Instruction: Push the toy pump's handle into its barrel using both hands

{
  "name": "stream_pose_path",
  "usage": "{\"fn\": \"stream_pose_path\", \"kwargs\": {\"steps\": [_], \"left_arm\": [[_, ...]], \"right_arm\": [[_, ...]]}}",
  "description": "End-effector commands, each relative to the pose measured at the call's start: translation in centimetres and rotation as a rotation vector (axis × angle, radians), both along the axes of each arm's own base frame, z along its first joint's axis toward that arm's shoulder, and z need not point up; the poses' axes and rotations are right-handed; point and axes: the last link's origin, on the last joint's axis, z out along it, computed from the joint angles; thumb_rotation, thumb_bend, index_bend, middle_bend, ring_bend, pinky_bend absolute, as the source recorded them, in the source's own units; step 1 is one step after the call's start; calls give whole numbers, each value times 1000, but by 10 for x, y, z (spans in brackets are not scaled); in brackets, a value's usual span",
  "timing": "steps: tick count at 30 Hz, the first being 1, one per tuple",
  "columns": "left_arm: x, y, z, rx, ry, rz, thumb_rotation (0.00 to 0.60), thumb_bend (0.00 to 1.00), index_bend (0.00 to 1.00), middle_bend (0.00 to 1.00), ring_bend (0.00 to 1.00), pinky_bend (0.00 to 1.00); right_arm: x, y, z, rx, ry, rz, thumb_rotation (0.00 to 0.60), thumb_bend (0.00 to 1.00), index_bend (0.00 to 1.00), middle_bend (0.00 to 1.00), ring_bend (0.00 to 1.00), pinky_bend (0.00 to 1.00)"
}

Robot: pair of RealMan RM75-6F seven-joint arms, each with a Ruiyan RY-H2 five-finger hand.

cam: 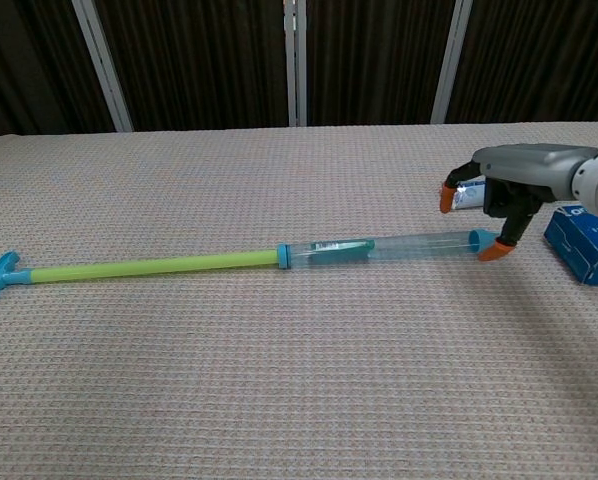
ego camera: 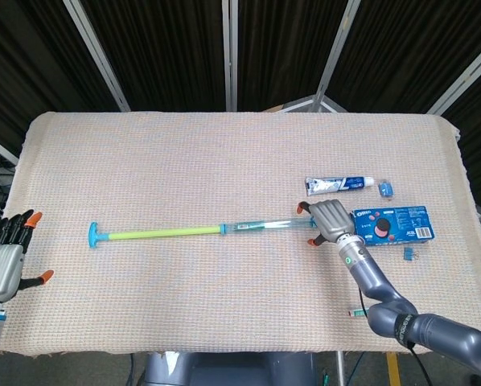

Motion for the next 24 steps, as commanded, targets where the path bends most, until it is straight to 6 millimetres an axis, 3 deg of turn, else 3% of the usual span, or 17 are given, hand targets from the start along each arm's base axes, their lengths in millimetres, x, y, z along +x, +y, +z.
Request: {"fn": "stream_pose_path", "kwargs": {"steps": [1, 24], "left_arm": [[0, 1, 0, 1, -1, 3, 600, 0, 0, 0, 0, 0], [-3, 3, -3, -12, -1, 19, 600, 0, 0, 0, 0, 0]], "right_arm": [[3, -3, -9, 0, 12, 5, 600, 0, 378, 1000, 1000, 1000], [6, -21, -43, -25, 2, -28, 600, 27, 465, 1000, 1000, 1000]]}}
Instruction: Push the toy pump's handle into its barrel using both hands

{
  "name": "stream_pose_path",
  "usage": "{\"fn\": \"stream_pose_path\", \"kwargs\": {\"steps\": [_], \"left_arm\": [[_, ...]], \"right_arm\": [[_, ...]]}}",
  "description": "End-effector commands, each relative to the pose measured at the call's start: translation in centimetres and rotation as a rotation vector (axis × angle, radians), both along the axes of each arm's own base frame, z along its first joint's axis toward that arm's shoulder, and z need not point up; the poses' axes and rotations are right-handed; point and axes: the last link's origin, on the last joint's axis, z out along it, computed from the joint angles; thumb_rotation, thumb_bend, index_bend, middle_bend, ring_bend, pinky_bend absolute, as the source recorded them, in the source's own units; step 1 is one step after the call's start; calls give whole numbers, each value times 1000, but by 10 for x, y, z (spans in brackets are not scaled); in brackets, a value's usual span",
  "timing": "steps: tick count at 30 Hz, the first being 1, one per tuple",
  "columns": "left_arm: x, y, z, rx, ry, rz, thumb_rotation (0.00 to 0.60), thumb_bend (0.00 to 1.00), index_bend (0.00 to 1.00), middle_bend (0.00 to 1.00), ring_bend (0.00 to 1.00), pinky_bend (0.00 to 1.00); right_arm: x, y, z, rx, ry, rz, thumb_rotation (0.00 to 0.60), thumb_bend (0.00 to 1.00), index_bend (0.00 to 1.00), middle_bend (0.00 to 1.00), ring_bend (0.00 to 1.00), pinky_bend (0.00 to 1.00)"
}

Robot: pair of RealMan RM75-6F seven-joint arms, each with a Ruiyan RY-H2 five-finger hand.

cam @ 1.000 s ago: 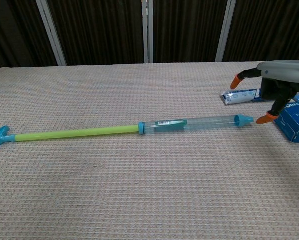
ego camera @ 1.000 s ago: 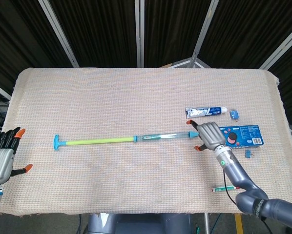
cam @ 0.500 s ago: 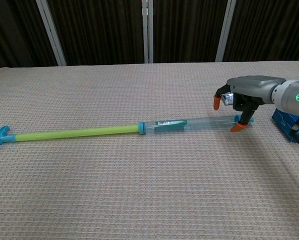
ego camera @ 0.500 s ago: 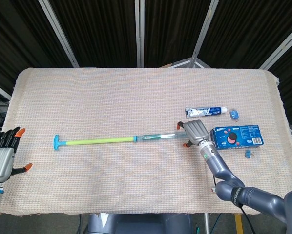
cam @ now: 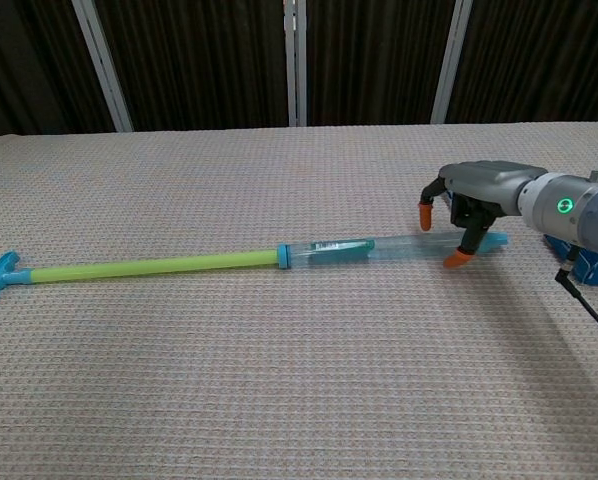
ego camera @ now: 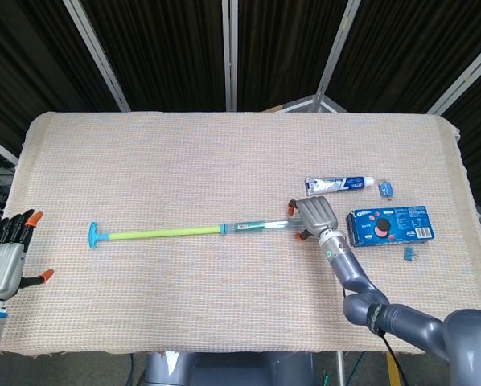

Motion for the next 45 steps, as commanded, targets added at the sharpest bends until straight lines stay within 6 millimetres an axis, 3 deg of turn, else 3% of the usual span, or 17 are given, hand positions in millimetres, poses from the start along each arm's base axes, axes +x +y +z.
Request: {"fn": "stream_pose_path", "kwargs": {"steps": [1, 4, 10, 12, 14, 15, 18, 21, 26, 31, 36, 45], "left_arm": [[0, 0, -1, -4, 0, 3, 600, 0, 0, 0, 0, 0], [-1, 0, -1, -4, 0, 5, 600, 0, 0, 0, 0, 0], [-1, 1, -3, -20, 1, 13, 600, 0, 0, 0, 0, 0], [-1, 2, -4, -27, 4, 15, 600, 0, 0, 98, 48, 40], [-1, 3, -5, -30, 4, 15, 600, 0, 0, 302, 213, 177], [-1, 4, -6, -32, 3, 14, 600, 0, 1, 428, 340, 290], [2, 10, -12, -49, -2, -8, 600, 0, 77, 677, 623, 630], [7, 23, -25, -86, -2, -44, 600, 4, 164, 762, 722, 804], [16, 50, -44, -142, 12, -83, 600, 92, 268, 854, 803, 970], [20, 78, -66, -189, 47, -100, 600, 198, 356, 869, 818, 1000], [15, 99, -81, -220, 70, -75, 600, 230, 396, 869, 818, 1000], [2, 106, -104, -263, -6, 5, 600, 330, 425, 867, 818, 1000]], "right_arm": [[0, -1, -5, 4, 0, -6, 600, 31, 473, 1000, 1000, 1000], [0, -2, -7, 1, -5, -12, 600, 84, 522, 1000, 1000, 1000], [-1, -1, -5, -16, -26, -24, 600, 297, 607, 1000, 1000, 1000], [0, 1, -3, -18, -37, -30, 600, 329, 624, 1000, 1000, 1000], [-1, 3, -2, -18, -43, -34, 600, 340, 633, 1000, 1000, 1000], [-1, 4, -1, -17, -46, -36, 600, 342, 634, 1000, 1000, 1000], [-2, 10, 4, -11, -52, -50, 600, 363, 643, 1000, 1000, 1000], [-3, 18, 11, -8, -45, -64, 600, 377, 646, 1000, 1000, 1000], [-1, 28, 19, -4, -36, -73, 600, 384, 646, 1000, 1000, 1000], [1, 33, 22, -7, -27, -80, 600, 386, 646, 1000, 1000, 1000], [2, 36, 22, 2, -21, -80, 600, 387, 647, 1000, 1000, 1000], [5, 41, 19, 17, -18, -78, 600, 389, 655, 1000, 1000, 1000]]}}
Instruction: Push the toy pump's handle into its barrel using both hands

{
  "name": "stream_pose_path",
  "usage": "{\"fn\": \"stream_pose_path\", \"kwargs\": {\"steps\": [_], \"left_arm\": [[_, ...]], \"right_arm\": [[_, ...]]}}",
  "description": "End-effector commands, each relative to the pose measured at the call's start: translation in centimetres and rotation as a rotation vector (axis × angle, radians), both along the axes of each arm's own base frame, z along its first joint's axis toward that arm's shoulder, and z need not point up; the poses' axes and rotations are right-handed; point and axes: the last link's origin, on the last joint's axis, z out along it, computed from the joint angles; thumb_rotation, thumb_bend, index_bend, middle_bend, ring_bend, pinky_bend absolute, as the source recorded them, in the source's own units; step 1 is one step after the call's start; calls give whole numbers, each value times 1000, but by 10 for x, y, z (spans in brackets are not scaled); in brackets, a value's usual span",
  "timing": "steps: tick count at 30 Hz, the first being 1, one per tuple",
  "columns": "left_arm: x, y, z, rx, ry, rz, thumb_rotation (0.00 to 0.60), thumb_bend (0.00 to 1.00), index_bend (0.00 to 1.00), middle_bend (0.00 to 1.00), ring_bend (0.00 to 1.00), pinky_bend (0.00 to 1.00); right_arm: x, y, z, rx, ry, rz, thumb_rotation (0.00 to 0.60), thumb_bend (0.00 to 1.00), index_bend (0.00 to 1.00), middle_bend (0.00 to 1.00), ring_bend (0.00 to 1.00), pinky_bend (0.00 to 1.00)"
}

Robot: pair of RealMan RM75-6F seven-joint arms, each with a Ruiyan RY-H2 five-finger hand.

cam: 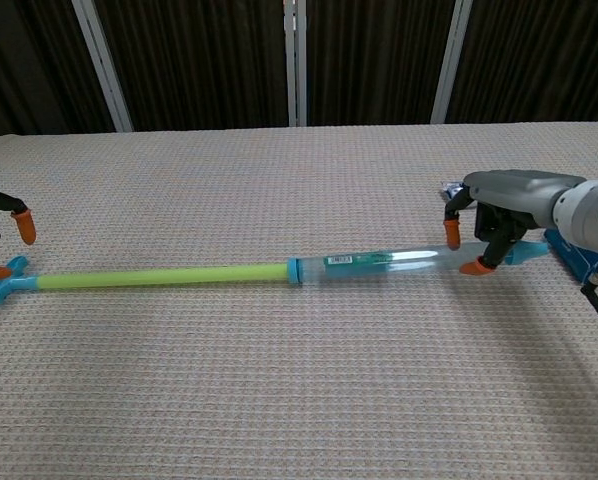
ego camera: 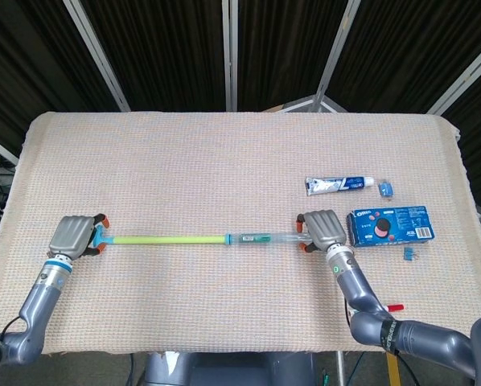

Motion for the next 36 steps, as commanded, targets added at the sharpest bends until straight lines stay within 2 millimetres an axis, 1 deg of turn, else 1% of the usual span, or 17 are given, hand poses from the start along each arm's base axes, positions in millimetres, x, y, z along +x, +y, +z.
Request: {"fn": "stream_pose_path", "kwargs": {"steps": [1, 10, 19, 26, 36], "left_arm": [[-4, 2, -6, -13, -19, 24, 600, 330, 425, 867, 818, 1000], [-6, -2, -12, -38, -20, 30, 600, 331, 424, 867, 818, 1000], [-13, 0, -23, -73, 6, 59, 600, 332, 432, 867, 818, 1000], [-15, 0, -26, -67, 7, 53, 600, 368, 493, 867, 818, 1000], [-11, 2, -27, -67, -6, 53, 600, 430, 584, 867, 818, 1000]], "right_arm": [[1, 1, -1, 2, -2, 2, 600, 389, 656, 1000, 1000, 1000], [2, 1, -3, 8, -10, -1, 600, 389, 658, 1000, 1000, 1000], [1, 2, 0, 2, -18, -2, 600, 389, 660, 1000, 1000, 1000], [0, 3, 2, 1, -14, 5, 600, 391, 661, 1000, 1000, 1000], [2, 5, 4, 4, -26, 10, 600, 404, 665, 1000, 1000, 1000]]}}
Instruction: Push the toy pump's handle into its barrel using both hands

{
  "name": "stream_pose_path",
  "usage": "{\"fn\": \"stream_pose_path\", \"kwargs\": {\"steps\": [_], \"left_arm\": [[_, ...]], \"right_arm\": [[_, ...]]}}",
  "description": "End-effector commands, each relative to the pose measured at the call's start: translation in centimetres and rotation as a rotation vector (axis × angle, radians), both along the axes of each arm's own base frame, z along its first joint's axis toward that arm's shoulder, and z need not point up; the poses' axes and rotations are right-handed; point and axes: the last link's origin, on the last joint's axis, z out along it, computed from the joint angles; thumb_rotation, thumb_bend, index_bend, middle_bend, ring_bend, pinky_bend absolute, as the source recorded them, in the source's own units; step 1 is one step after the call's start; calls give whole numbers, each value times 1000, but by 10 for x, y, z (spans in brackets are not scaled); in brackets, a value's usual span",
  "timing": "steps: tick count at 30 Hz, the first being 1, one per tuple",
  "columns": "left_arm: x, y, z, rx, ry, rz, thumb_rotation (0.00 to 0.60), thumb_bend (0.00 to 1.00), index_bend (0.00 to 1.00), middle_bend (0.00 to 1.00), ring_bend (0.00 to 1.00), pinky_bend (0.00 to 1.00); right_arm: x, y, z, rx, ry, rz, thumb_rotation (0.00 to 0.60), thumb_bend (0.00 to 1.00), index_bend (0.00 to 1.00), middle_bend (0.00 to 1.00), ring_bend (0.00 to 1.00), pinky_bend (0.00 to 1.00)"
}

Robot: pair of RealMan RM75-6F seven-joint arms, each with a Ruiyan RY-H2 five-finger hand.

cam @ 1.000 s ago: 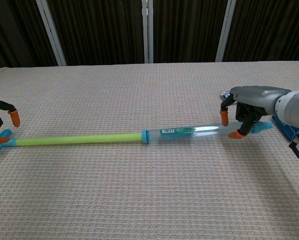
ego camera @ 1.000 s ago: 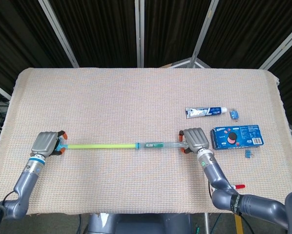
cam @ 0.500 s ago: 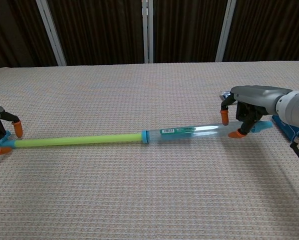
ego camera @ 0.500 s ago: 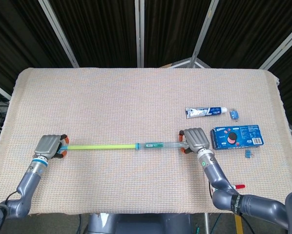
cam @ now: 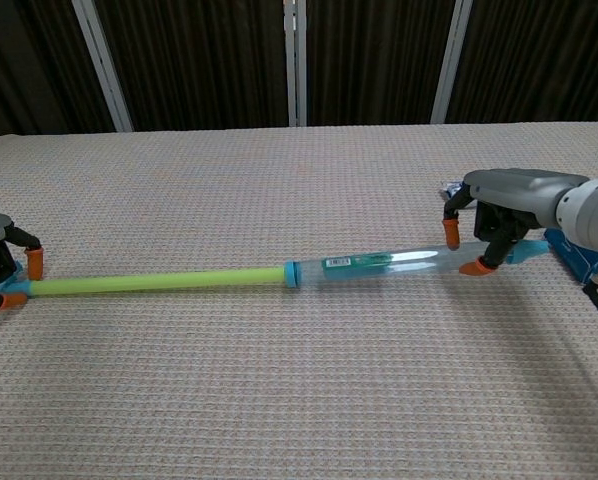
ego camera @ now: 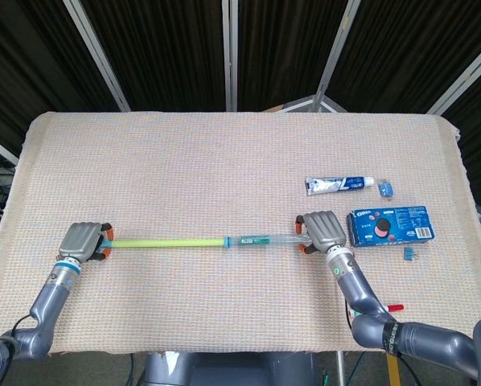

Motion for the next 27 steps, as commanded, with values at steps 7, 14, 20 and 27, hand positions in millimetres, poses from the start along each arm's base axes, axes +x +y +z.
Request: {"fn": "stream_pose_path", "kwargs": {"steps": [7, 14, 20, 27], "left_arm": [[9, 3, 5, 25, -49, -3, 600, 449, 650, 866, 818, 1000], [34, 11, 9, 41, -103, -38, 600, 448, 675, 867, 818, 1000], [58, 15, 1, 21, -114, -75, 600, 449, 682, 867, 818, 1000], [82, 16, -15, -6, -134, -106, 600, 449, 683, 866, 818, 1000]], "right_arm": [[6, 1, 2, 2, -21, 8, 600, 413, 667, 1000, 1000, 1000], [20, 1, 4, -4, -56, 14, 600, 417, 669, 1000, 1000, 1000], [31, 2, 0, 5, -65, 23, 600, 418, 670, 1000, 1000, 1000], [44, 1, -6, 13, -85, 35, 600, 420, 671, 1000, 1000, 1000]]}}
